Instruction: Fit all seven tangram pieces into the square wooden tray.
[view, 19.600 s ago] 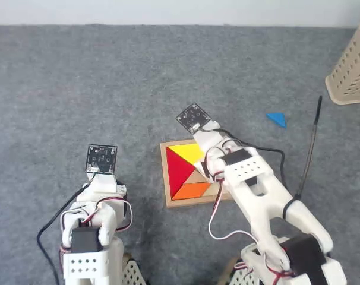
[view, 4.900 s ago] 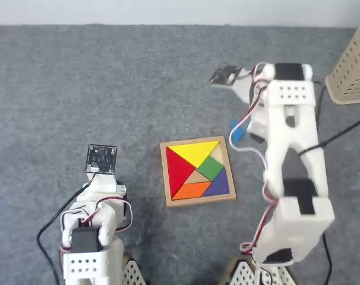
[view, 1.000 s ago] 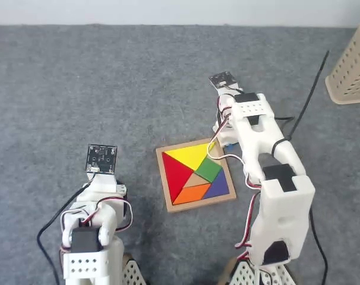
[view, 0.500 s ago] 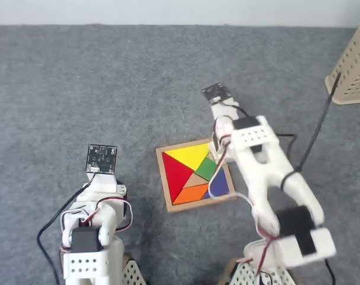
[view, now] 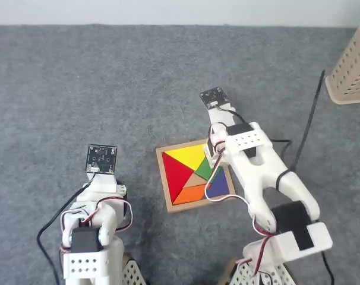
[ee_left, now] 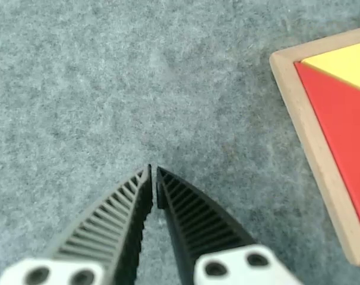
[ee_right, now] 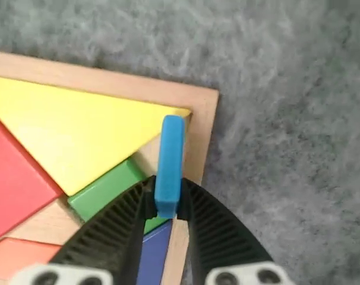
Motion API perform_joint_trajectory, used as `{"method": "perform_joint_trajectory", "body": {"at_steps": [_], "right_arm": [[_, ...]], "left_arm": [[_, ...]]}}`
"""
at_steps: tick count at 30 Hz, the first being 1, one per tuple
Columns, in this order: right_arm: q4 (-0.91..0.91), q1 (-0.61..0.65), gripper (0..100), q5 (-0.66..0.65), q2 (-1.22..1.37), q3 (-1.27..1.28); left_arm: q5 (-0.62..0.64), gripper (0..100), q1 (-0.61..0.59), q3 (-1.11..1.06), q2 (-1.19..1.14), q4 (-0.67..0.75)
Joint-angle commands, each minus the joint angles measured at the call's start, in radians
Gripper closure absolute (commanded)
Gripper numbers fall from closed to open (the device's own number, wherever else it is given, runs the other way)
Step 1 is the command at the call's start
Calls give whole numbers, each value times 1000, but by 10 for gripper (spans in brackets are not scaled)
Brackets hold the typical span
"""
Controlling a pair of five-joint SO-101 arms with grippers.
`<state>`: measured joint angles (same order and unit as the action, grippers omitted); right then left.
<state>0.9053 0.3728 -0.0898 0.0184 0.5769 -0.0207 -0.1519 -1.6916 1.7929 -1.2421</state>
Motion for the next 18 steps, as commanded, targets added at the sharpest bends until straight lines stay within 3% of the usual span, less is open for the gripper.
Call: {"method": "perform_joint_trajectory", "body": {"at_steps": [1,6,12,18], "right_arm": [[28,10,988,17,8,-77],[27,10,986,17,16,-80],[45,7,885,18,12,-81],[81,8,904,18,-22,-95]], "left_arm": [[6,989,-2,5,6,-6],[6,989,-2,5,6,-6],[6,989,-2,5,6,-6],[6,989,-2,5,6,-6]]}}
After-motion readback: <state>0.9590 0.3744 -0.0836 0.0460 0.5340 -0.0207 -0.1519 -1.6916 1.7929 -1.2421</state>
